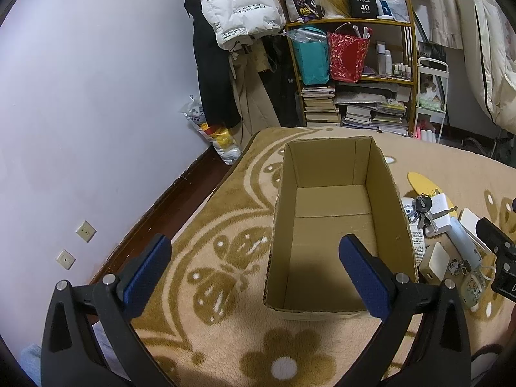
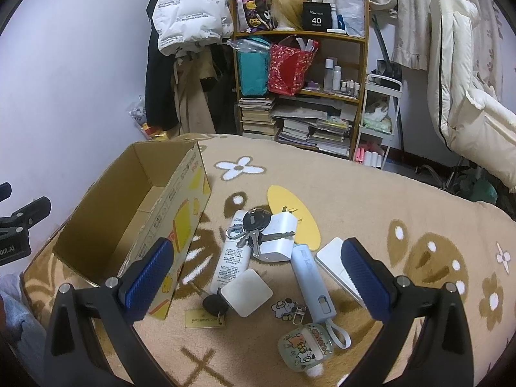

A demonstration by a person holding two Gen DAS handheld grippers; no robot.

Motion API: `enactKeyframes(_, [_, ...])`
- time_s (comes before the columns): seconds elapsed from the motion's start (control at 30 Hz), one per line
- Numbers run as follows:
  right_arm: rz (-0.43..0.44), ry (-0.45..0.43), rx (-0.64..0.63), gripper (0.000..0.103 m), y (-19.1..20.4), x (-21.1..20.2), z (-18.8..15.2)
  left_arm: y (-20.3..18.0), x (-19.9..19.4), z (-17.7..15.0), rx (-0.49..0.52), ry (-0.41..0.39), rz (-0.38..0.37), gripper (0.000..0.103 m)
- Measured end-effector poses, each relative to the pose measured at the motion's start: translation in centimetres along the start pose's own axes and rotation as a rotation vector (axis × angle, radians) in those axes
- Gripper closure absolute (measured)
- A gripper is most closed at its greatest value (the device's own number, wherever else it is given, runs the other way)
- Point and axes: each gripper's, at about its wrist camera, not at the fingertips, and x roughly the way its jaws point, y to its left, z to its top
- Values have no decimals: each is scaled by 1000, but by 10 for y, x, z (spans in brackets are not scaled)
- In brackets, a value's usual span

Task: Organize rigid objects

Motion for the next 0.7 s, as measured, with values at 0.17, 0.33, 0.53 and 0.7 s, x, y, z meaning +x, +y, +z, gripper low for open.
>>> enactKeyframes(0.17, [-1, -1, -2, 0, 0, 0, 0, 1, 0, -1, -1, 2, -1, 0])
enactKeyframes(0.33, [4, 3, 4, 0, -1, 1, 0, -1, 0, -1, 5, 3, 4, 0])
enactKeyframes(0.53, [-2, -15, 49, 0, -9, 0, 1, -1, -2, 0, 6, -2, 7, 0])
enactKeyframes(0.7, [2, -6, 73, 0, -13, 2, 1, 0, -2, 1, 5, -1, 7, 0])
